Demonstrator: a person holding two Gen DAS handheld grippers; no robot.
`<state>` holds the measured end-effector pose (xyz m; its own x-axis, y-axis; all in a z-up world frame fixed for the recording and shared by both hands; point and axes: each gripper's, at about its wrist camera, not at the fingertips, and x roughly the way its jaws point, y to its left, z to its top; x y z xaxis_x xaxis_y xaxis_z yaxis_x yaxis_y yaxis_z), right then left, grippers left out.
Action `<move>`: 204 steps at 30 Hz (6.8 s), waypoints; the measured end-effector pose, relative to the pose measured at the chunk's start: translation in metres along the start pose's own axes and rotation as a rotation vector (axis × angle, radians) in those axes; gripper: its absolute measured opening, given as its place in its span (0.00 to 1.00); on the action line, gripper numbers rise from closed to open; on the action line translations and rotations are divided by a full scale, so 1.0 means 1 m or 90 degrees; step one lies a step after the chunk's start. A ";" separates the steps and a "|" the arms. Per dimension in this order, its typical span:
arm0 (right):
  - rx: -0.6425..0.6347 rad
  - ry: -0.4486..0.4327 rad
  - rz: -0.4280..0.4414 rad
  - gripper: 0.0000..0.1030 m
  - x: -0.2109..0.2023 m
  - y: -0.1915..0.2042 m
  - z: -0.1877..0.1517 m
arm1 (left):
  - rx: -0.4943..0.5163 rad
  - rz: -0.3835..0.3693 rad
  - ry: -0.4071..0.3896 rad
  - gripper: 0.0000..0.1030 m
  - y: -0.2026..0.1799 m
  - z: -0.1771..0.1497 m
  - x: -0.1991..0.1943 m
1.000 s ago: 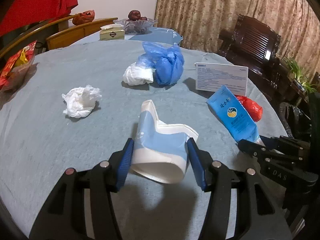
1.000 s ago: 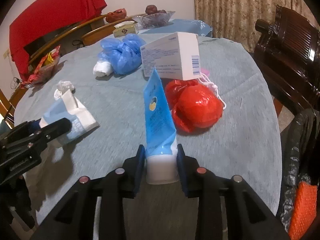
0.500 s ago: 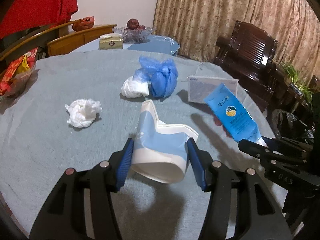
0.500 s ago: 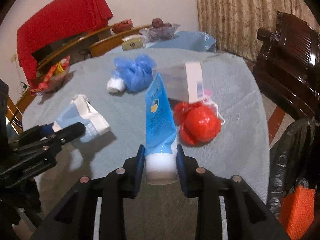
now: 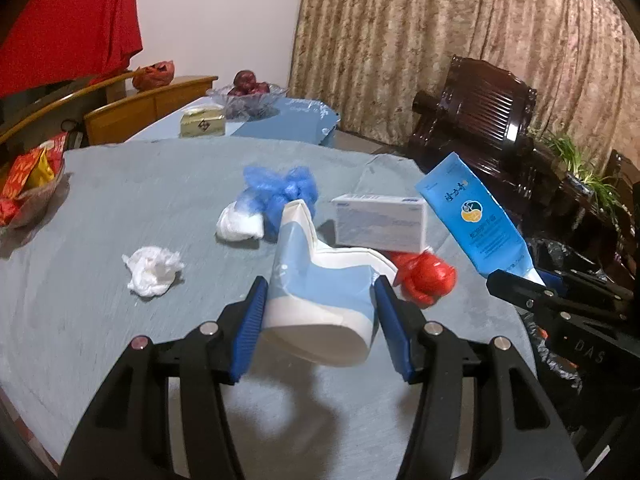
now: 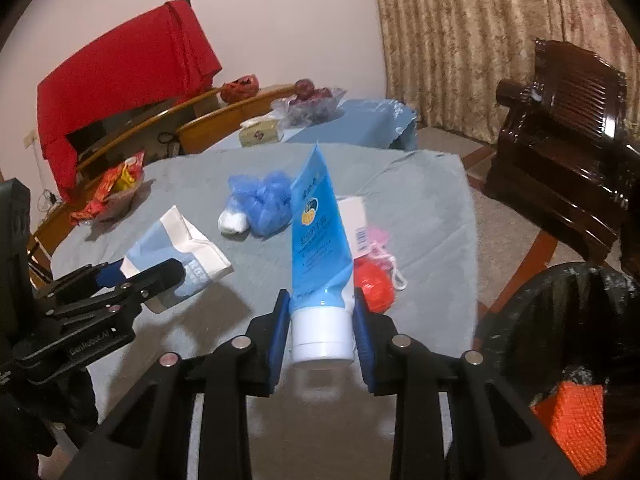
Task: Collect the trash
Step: 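Carry the cup and toothpaste tube over the trash bin with both tools, then open both grippers to drop cup and tube into the bin, then move both tools back over the table toward the remaining trash, then grasp white tissue with left gripper while right tool reaches white medicine box, then grasp white medicine box with right gripper while left gripper holds tissue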
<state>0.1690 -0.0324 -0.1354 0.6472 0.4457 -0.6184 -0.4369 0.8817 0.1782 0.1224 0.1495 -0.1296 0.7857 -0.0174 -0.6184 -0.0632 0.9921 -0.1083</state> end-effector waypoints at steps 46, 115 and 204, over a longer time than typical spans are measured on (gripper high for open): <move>0.126 -0.095 -0.209 0.30 -0.166 -0.168 -0.027 | 0.141 -0.204 -0.029 0.52 -0.213 0.022 0.004; 0.059 -0.068 -0.130 0.94 -0.089 -0.090 -0.010 | 0.054 -0.021 -0.061 0.92 -0.057 0.027 -0.026; -0.063 -0.014 -0.036 0.63 0.115 -0.007 0.050 | -0.040 0.116 0.047 0.37 0.107 0.037 0.092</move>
<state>0.2774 0.0201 -0.1695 0.6860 0.3999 -0.6078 -0.4581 0.8864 0.0663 0.2107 0.2587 -0.1687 0.7110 0.1510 -0.6868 -0.2404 0.9700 -0.0357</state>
